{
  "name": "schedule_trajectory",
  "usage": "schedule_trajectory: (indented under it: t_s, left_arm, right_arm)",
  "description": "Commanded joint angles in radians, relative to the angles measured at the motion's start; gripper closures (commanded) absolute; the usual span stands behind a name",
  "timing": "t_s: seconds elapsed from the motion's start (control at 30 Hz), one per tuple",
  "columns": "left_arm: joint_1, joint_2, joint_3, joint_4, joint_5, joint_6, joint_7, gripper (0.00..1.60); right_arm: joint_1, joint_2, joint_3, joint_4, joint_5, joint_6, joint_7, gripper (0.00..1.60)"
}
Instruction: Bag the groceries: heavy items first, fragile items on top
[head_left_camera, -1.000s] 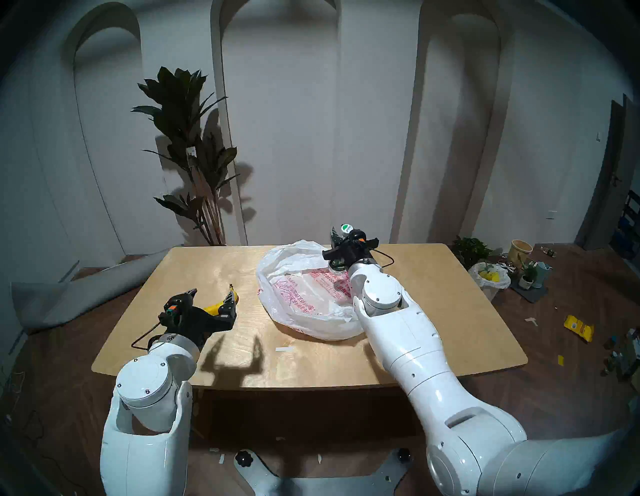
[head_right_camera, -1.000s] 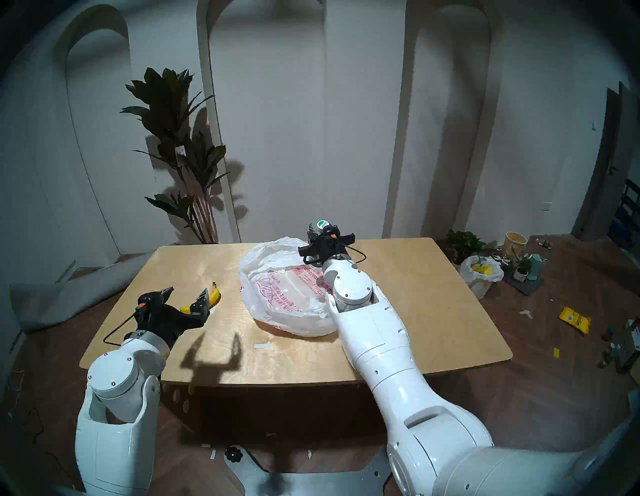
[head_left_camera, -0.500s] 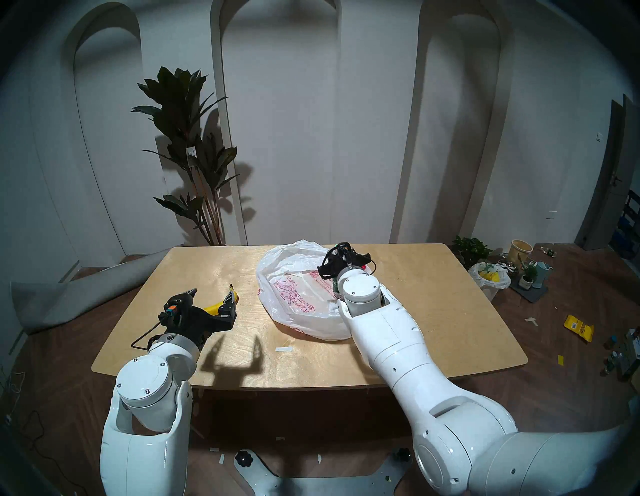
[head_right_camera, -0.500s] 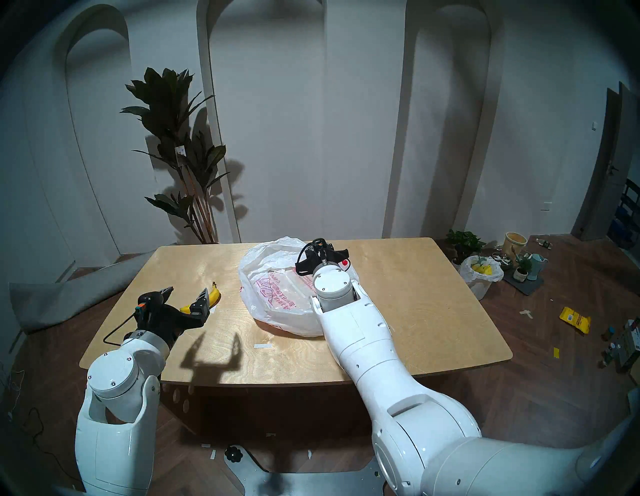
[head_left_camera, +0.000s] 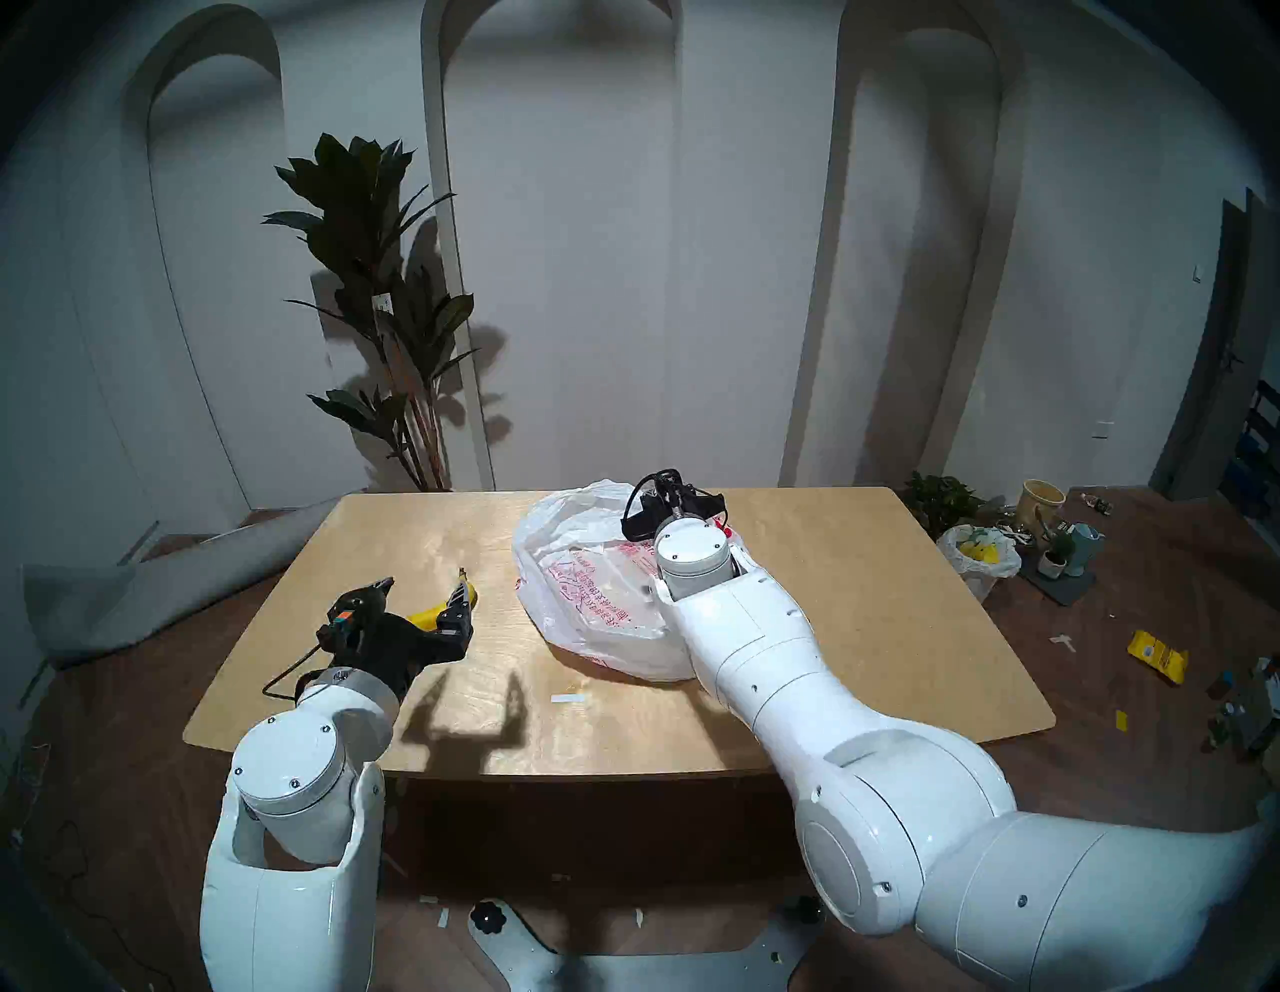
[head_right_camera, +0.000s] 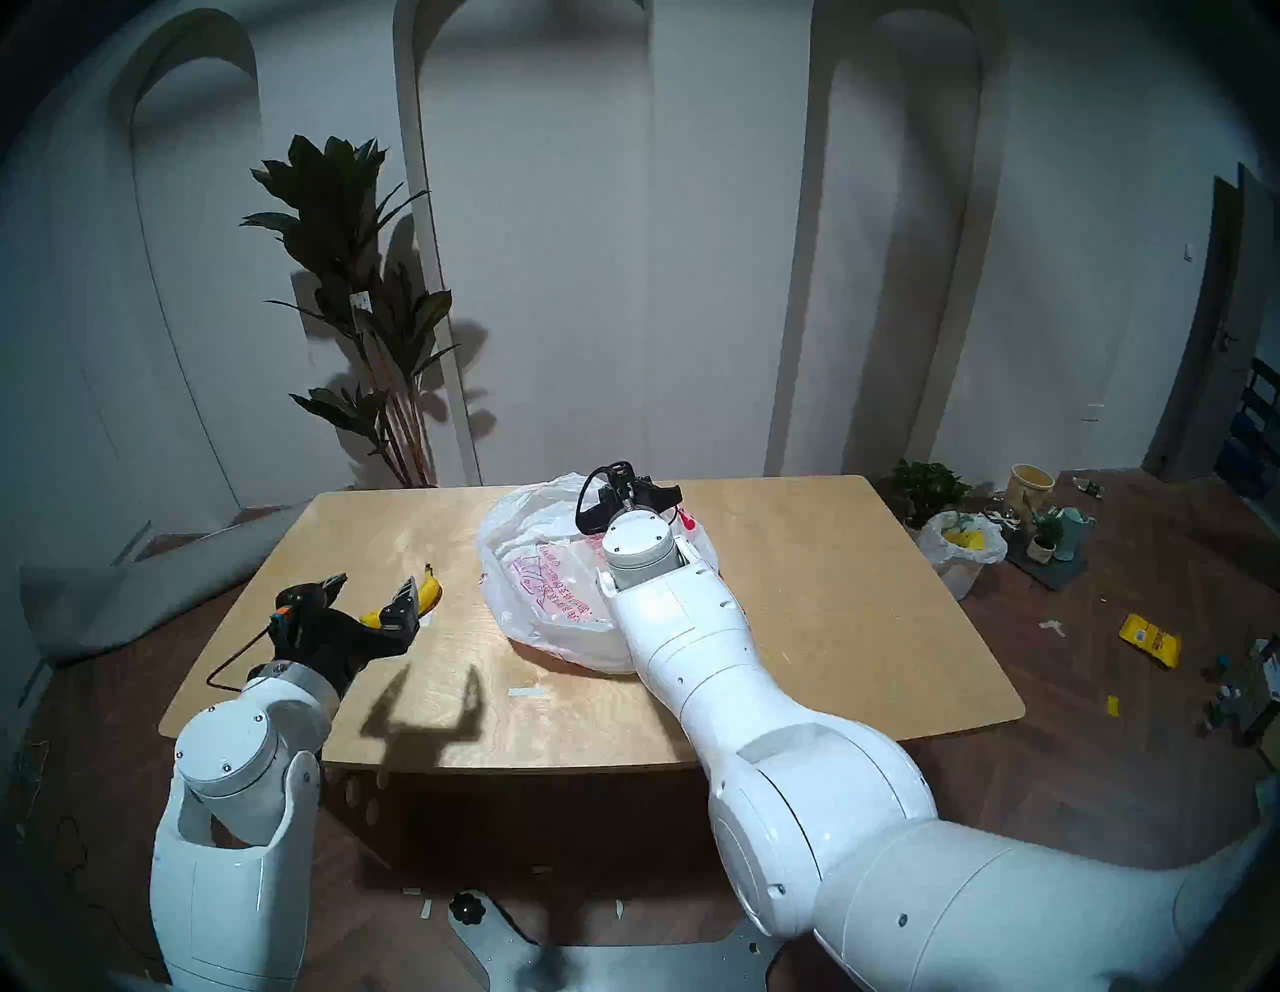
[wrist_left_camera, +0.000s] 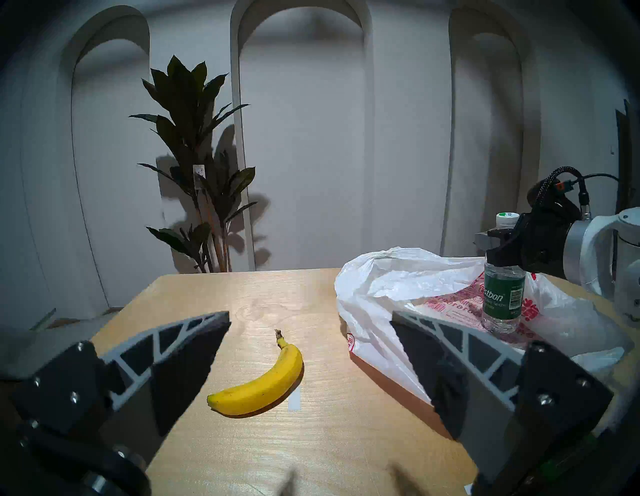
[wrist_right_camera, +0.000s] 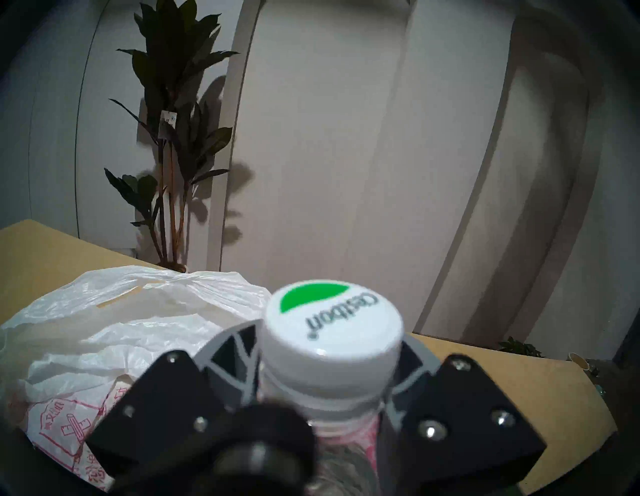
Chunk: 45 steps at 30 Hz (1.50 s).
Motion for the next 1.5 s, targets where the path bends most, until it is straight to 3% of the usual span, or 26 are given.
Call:
schedule_trajectory:
  t_s: [0.0,0.1,0.23,0.5,0.53,0.57,0.83,1.03,1.3,1.47]
  left_arm:
    - [-0.002,0.002,0.001,-0.024,0.0,-0.003,-0.003,0.0]
    - [-0.002,0.002,0.001,-0.024,0.0,-0.003,-0.003,0.0]
    - [-0.002,0.002,0.001,-0.024,0.0,-0.003,-0.003,0.0]
    - [-0.002,0.002,0.001,-0.025,0.001,-0.003,-0.003,0.0]
    - [-0.002,0.002,0.001,-0.025,0.001,-0.003,-0.003,0.0]
    - [-0.002,0.002,0.001,-0.025,0.001,-0.003,-0.003,0.0]
    - [-0.003,0.002,0.001,-0.023,0.001,-0.003,-0.003,0.0]
    - [-0.004,0.002,0.001,-0.02,0.0,-0.004,-0.002,0.0]
    - [-0.007,0.001,0.001,-0.014,0.0,-0.004,-0.002,0.0]
    - [-0.027,0.073,-0.035,0.007,0.038,-0.004,-0.022,0.0]
  right_arm:
    - [-0.011,0.018,0.039,0.001,0.03,-0.112,-0.029,1.6]
    - [-0.069,0.04,0.046,-0.08,0.035,-0.128,-0.02,1.6]
    - [-0.093,0.051,0.048,-0.114,0.039,-0.134,-0.013,1.6]
    - [-0.148,0.075,0.037,-0.228,0.039,-0.092,0.018,1.6]
    - [-0.144,0.076,0.037,-0.224,0.04,-0.092,0.022,0.97]
    - [-0.152,0.079,0.034,-0.24,0.037,-0.084,0.025,0.0]
    - [-0.172,0.083,0.031,-0.338,0.05,-0.056,0.042,0.0]
    - [-0.133,0.072,0.046,-0.403,0.07,-0.081,0.043,0.0]
    - [-0.041,0.127,0.142,-0.49,0.094,-0.161,0.012,0.0]
    - [-0.023,0.215,0.243,-0.552,0.103,-0.171,-0.027,0.0]
